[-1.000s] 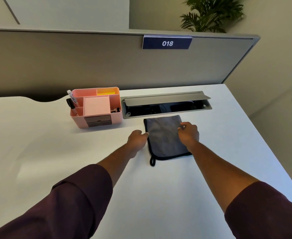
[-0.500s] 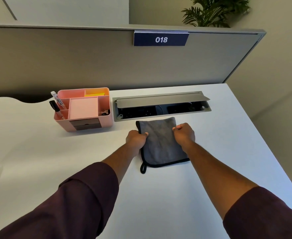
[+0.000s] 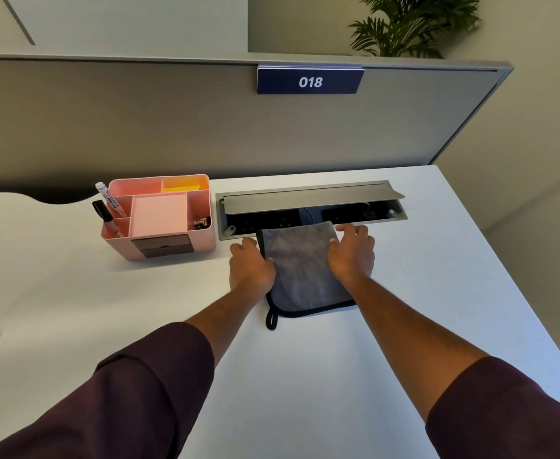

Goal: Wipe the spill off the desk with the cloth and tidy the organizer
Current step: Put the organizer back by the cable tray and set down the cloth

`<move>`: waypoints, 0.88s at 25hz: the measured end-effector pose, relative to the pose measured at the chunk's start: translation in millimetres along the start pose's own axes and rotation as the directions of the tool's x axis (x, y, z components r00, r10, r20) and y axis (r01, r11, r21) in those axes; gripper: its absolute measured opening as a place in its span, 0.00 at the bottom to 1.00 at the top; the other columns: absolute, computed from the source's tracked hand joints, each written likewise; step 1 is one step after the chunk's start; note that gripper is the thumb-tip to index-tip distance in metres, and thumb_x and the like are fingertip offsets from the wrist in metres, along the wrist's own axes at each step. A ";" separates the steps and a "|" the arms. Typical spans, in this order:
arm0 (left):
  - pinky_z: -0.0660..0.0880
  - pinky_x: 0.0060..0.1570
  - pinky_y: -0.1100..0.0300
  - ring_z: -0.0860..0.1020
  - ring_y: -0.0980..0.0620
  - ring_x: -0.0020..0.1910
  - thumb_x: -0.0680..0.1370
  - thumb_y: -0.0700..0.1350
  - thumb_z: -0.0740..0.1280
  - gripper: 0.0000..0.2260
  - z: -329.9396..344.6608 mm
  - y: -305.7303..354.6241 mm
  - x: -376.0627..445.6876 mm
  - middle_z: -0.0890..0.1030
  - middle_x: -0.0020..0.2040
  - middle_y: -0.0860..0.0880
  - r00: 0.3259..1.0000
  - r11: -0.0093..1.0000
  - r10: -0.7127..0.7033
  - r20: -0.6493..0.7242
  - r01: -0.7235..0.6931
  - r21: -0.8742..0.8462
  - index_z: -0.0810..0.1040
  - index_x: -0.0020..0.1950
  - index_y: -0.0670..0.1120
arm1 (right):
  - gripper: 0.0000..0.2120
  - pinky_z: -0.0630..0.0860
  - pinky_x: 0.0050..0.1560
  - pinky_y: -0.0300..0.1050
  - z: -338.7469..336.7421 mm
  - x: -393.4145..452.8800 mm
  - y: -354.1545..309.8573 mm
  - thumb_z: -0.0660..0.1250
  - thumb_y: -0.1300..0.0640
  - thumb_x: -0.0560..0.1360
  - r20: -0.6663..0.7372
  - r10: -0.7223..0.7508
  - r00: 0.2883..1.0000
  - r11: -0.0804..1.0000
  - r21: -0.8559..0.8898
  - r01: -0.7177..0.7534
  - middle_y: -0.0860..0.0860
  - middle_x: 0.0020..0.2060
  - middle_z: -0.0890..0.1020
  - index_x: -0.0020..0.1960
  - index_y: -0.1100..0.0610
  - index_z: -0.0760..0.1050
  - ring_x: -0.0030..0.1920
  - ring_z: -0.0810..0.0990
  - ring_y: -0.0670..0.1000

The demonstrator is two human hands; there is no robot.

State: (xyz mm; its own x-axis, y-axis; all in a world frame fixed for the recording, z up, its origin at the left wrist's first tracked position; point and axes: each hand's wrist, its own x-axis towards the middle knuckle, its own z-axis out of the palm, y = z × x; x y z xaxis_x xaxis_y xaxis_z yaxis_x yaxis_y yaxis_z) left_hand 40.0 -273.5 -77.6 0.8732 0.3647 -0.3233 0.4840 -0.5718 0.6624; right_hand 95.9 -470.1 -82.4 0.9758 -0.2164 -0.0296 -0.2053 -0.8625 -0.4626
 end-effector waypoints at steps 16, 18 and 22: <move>0.39 0.82 0.48 0.36 0.46 0.83 0.83 0.64 0.51 0.37 -8.2 -32.3 -18.2 0.37 0.84 0.47 0.815 0.602 0.301 0.496 -0.565 0.564 0.39 0.84 0.48 | 0.34 0.49 0.83 0.65 15.8 -37.9 27.1 0.47 0.36 0.85 0.491 -0.293 0.820 0.822 -0.309 0.479 0.52 0.85 0.40 0.85 0.47 0.41 0.85 0.38 0.56; 0.41 0.82 0.48 0.38 0.46 0.83 0.84 0.63 0.51 0.35 -23.7 -29.0 -23.1 0.40 0.85 0.47 0.812 0.592 0.297 0.502 -0.569 0.571 0.43 0.84 0.47 | 0.34 0.50 0.82 0.65 2.3 -39.5 14.5 0.49 0.36 0.85 0.516 -0.252 0.819 0.823 -0.330 0.461 0.54 0.85 0.44 0.86 0.49 0.44 0.85 0.42 0.58; 0.43 0.82 0.48 0.41 0.45 0.84 0.84 0.62 0.50 0.33 -53.7 -22.8 -42.1 0.46 0.85 0.46 0.837 0.605 0.338 0.430 -0.544 0.582 0.49 0.84 0.46 | 0.32 0.59 0.80 0.60 -21.5 -60.1 -16.4 0.53 0.38 0.85 0.423 -0.336 0.842 0.845 -0.261 0.468 0.55 0.83 0.58 0.84 0.52 0.55 0.83 0.56 0.59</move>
